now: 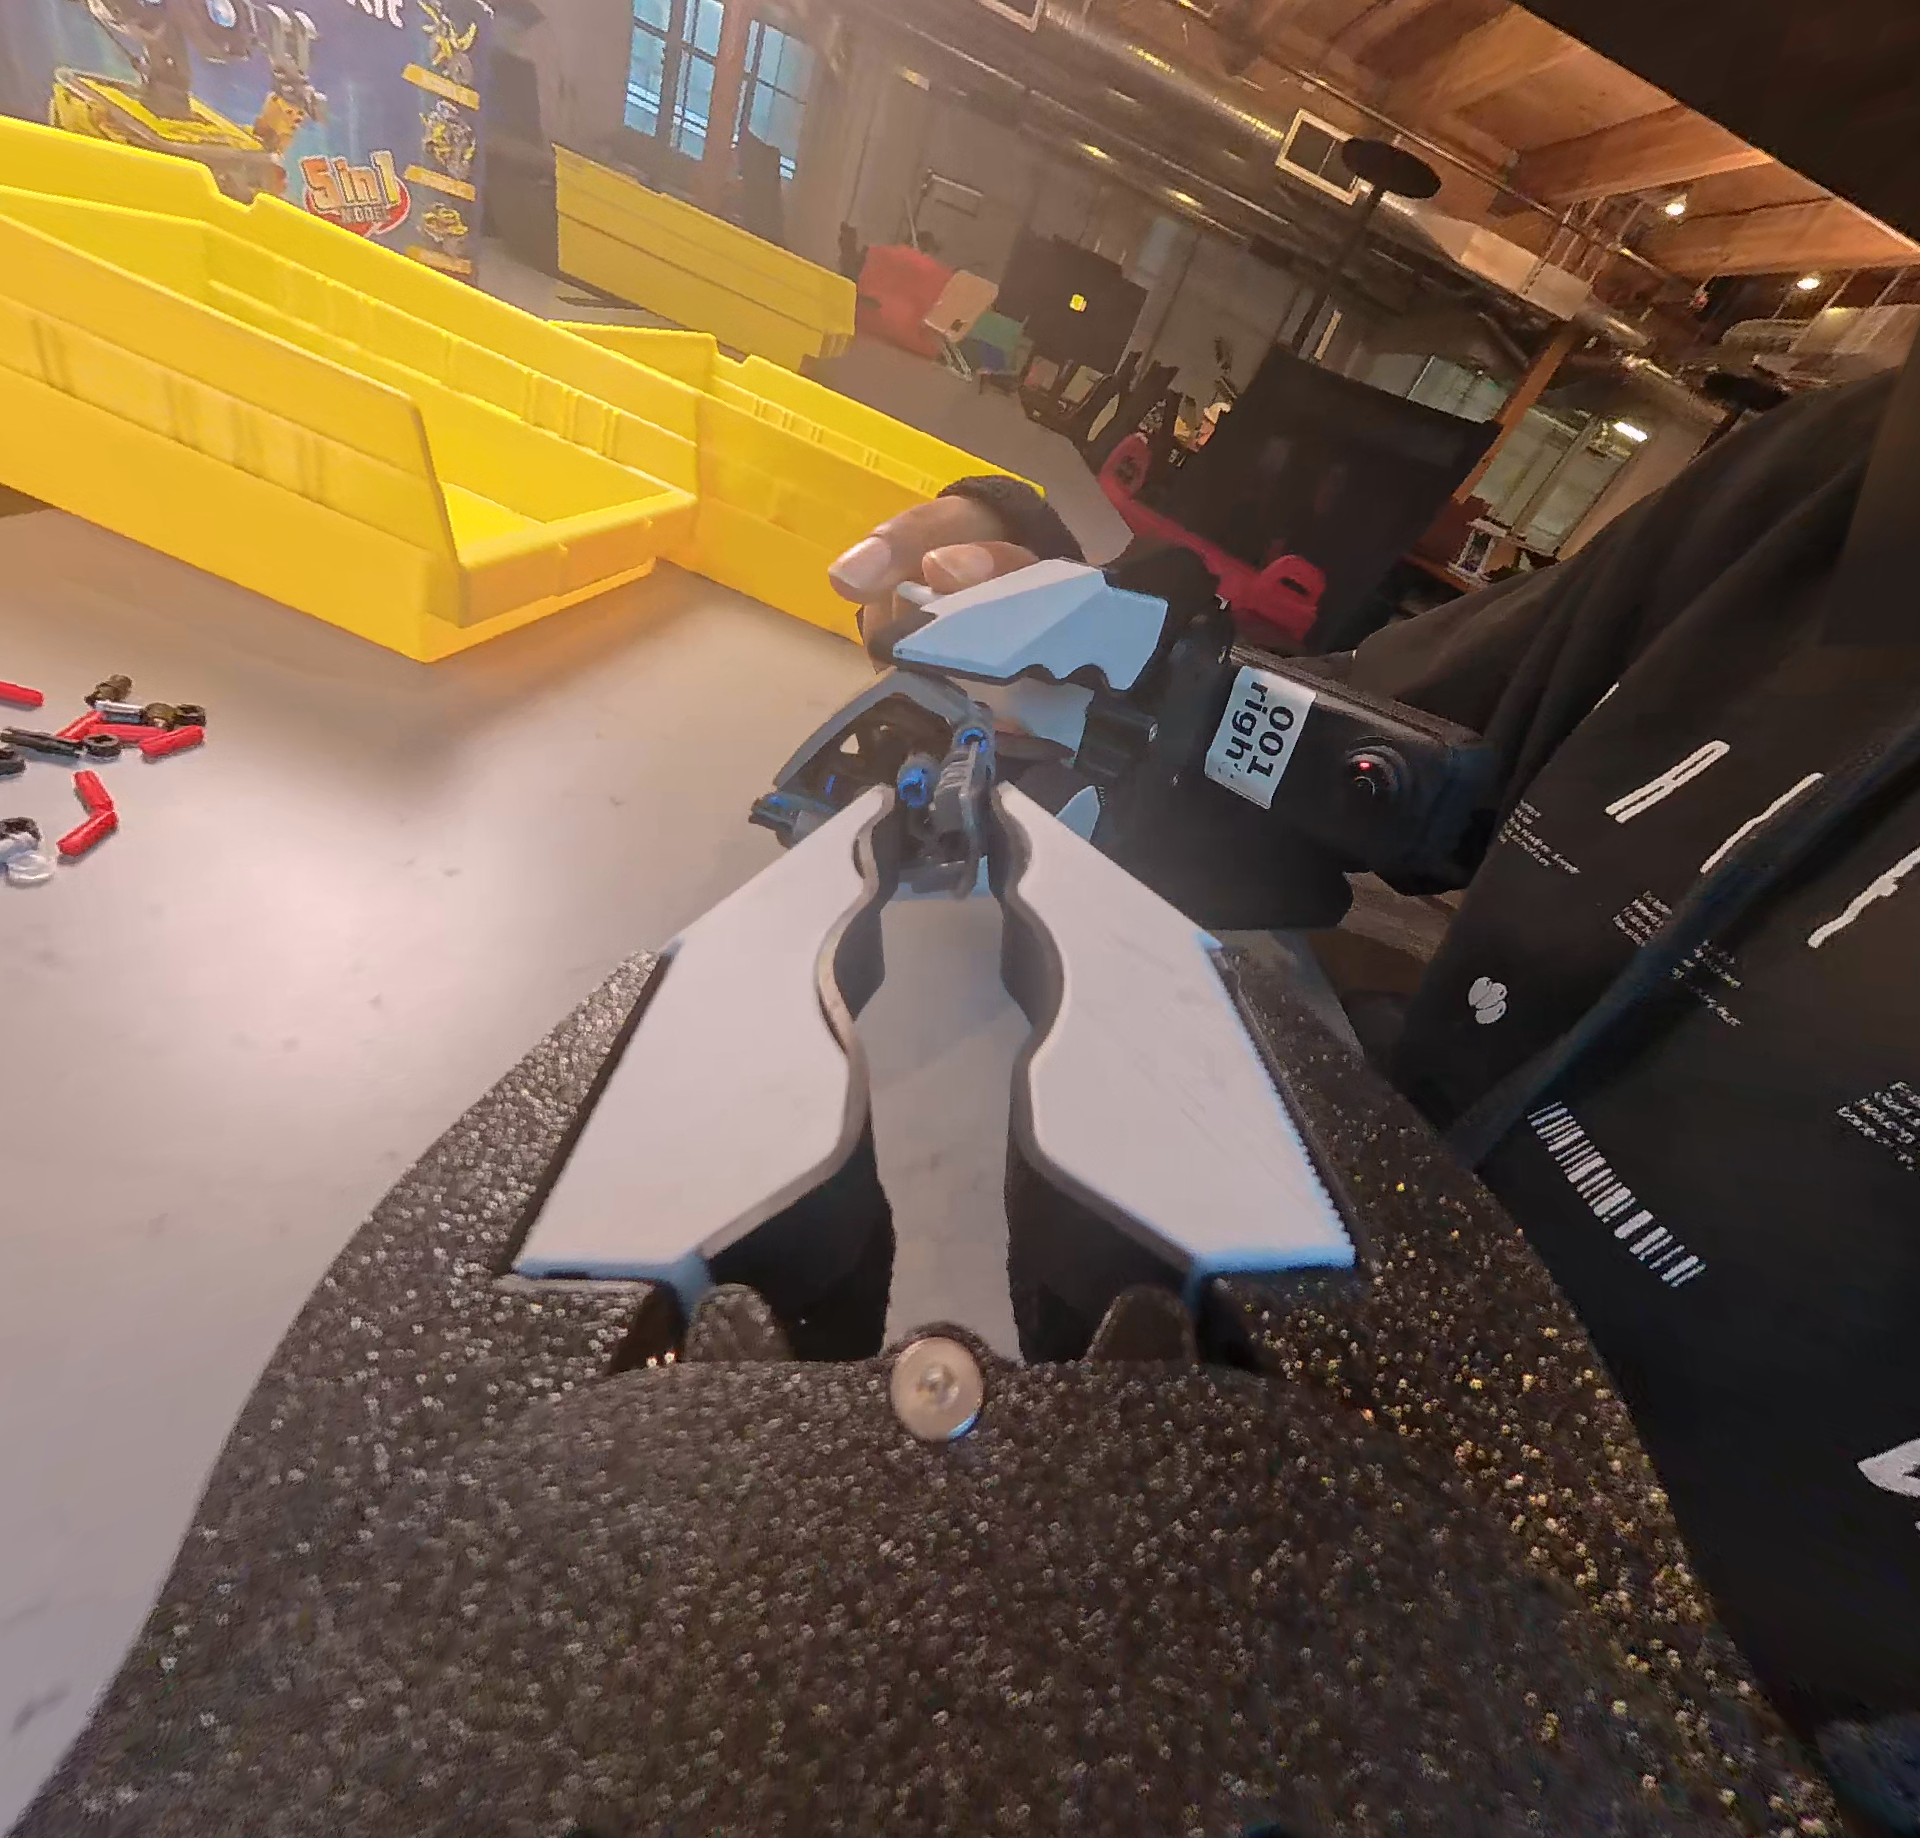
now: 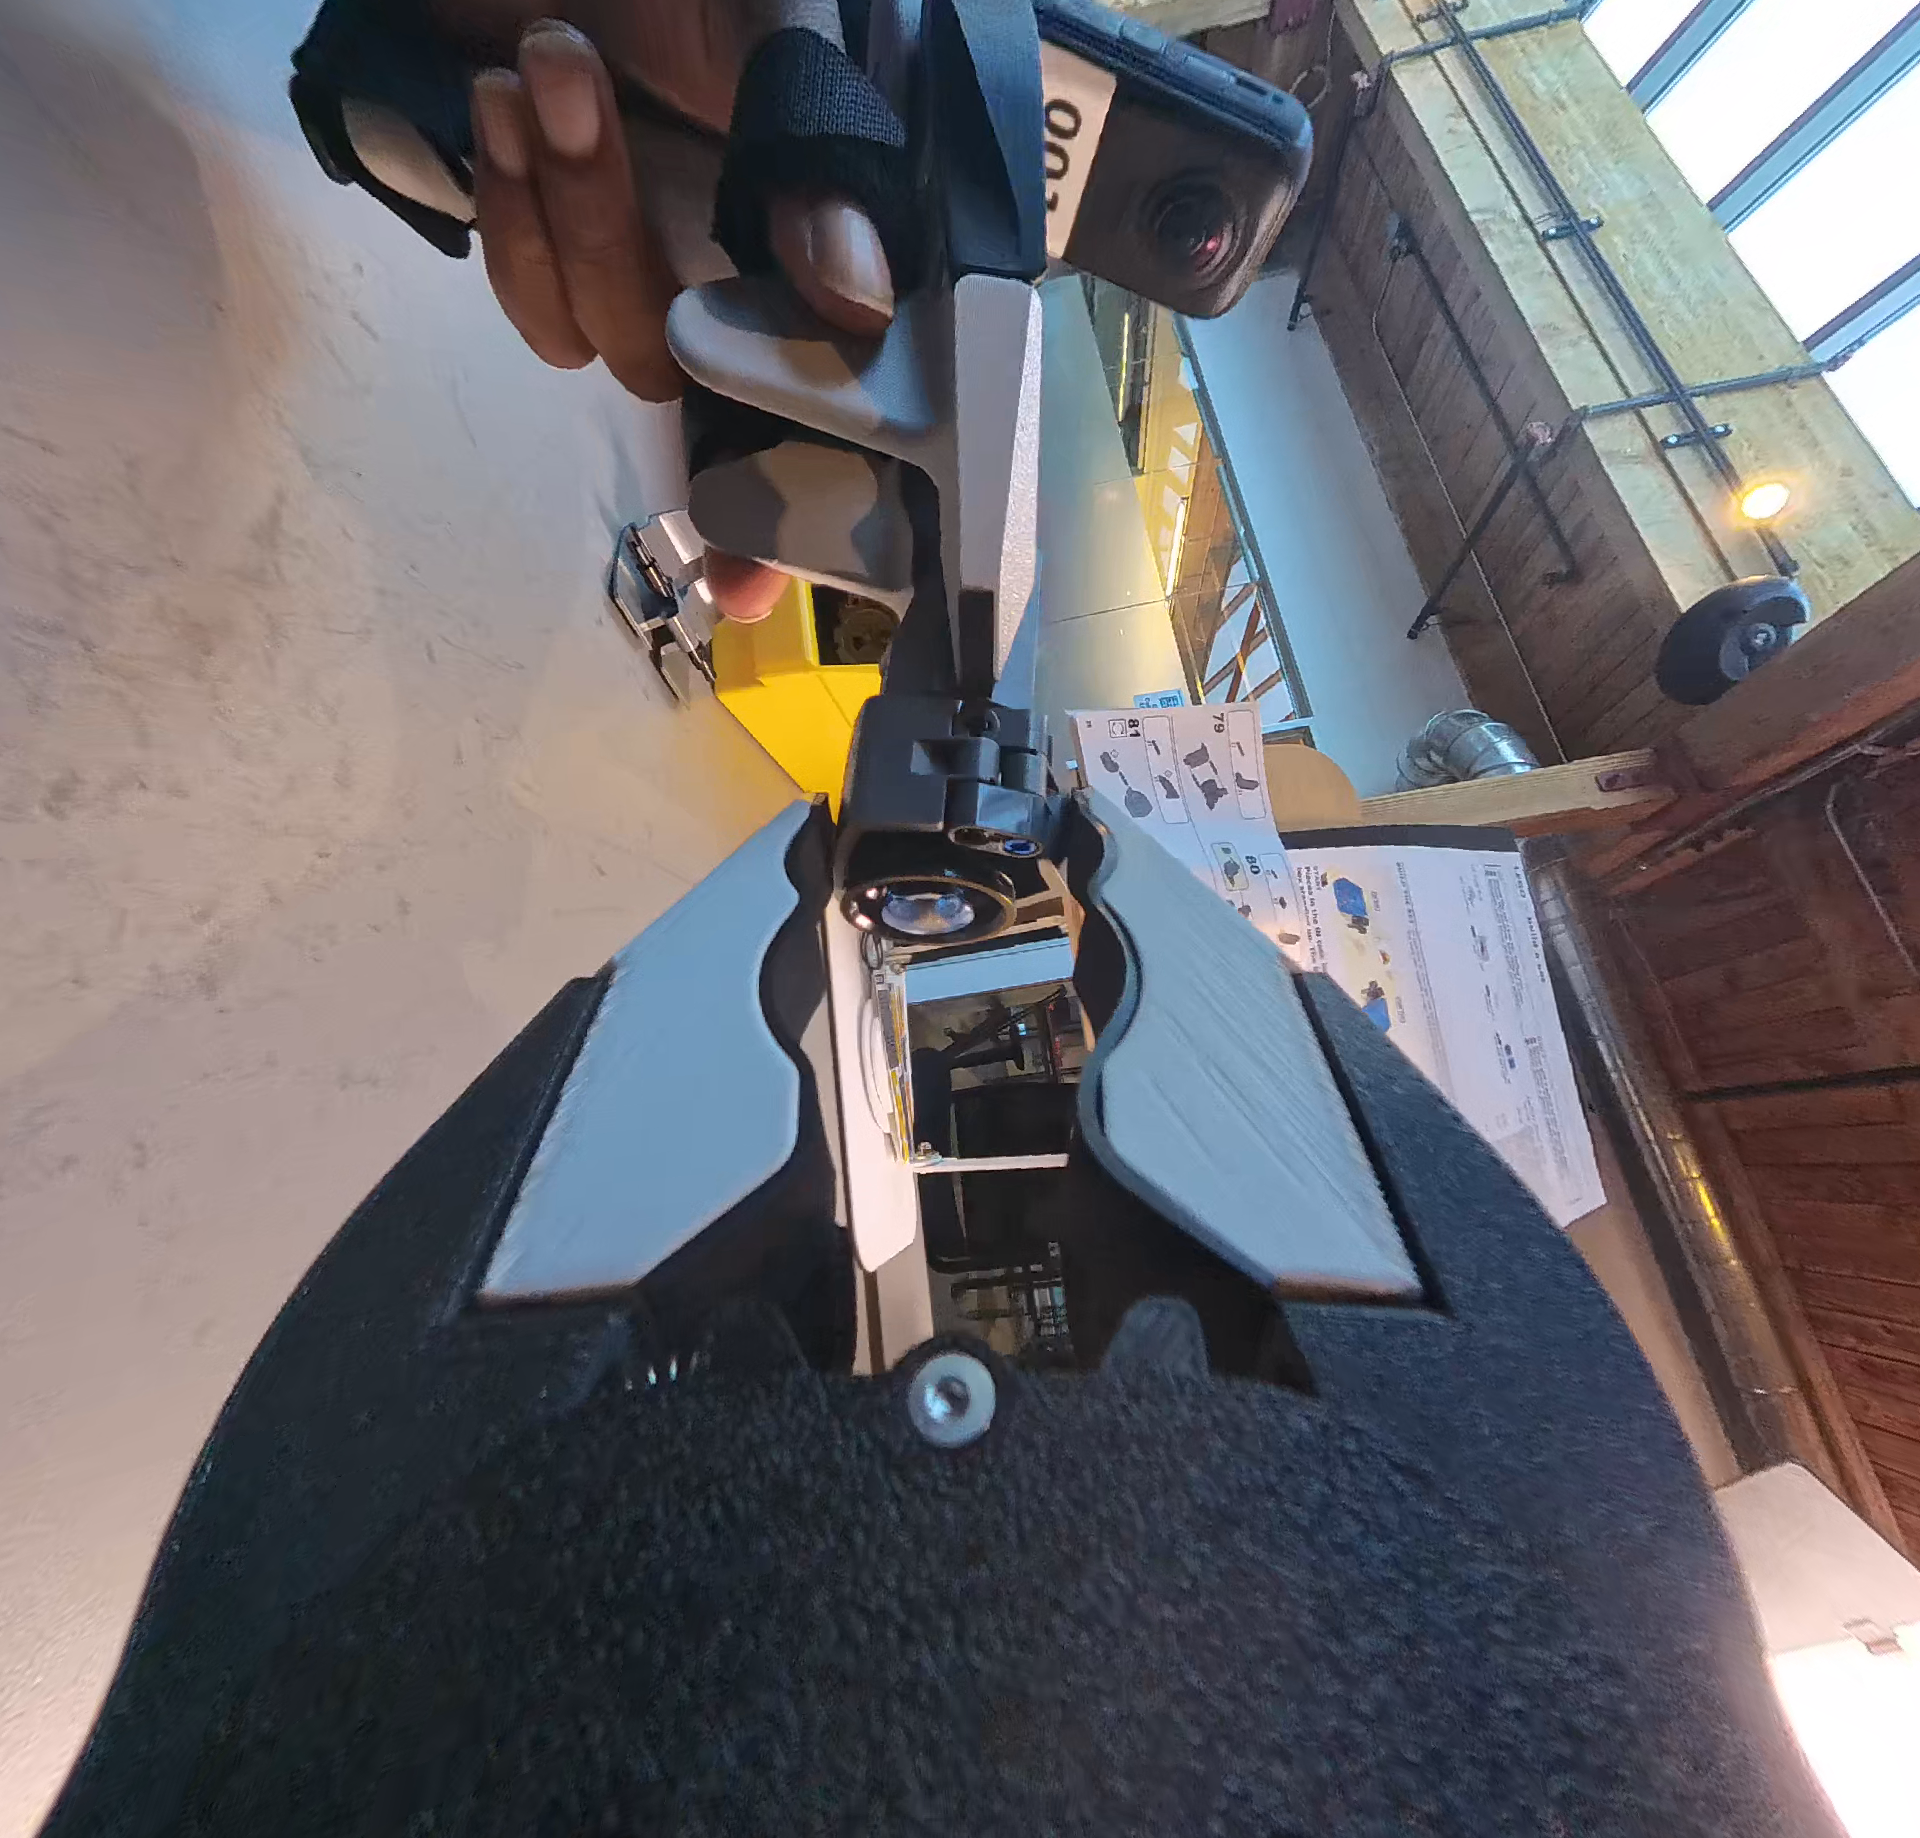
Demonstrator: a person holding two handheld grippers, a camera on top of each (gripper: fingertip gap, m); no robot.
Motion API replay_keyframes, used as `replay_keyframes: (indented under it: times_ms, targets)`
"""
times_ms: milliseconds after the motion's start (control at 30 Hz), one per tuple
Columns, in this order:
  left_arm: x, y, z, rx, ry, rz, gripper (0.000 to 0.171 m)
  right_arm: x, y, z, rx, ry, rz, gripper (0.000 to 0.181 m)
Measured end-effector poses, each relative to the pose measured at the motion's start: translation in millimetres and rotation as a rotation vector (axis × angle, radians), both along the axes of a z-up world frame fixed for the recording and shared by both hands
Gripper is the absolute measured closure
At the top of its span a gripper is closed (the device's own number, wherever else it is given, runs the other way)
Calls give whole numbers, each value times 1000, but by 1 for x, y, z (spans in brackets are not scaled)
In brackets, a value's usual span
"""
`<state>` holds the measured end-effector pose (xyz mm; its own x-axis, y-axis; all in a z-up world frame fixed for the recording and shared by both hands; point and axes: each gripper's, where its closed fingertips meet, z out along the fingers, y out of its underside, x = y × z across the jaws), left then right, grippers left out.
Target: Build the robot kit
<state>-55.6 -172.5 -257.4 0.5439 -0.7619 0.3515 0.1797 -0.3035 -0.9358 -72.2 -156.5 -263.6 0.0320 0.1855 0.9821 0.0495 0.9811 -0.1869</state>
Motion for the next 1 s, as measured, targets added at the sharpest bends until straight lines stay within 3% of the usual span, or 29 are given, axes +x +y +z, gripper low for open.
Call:
replay_keyframes:
  times_ms: [200,300,633,733,833,900,1000]
  targets:
    - [-1,0,1,35,30,17,156,0,0,1,6,12,0,137]
    - [-4,0,6,29,-6,23,148,0,1,-1,10,6,-4,136]
    - [-1,-1,-2,34,54,10,157,-2,0,-4,-46,-10,6,136]
    - [-4,-2,1,88,88,19,157,0,-6,-5,-288,-75,85,121]
    - [-4,-7,5,168,135,16,157,4,-13,-2,-745,-193,223,106]
    - [-1,-11,6,233,184,10,157,8,-14,-2,-1035,-287,292,104]
    - [7,-17,8,318,242,-12,157,13,-21,-6,-1216,-398,367,108]
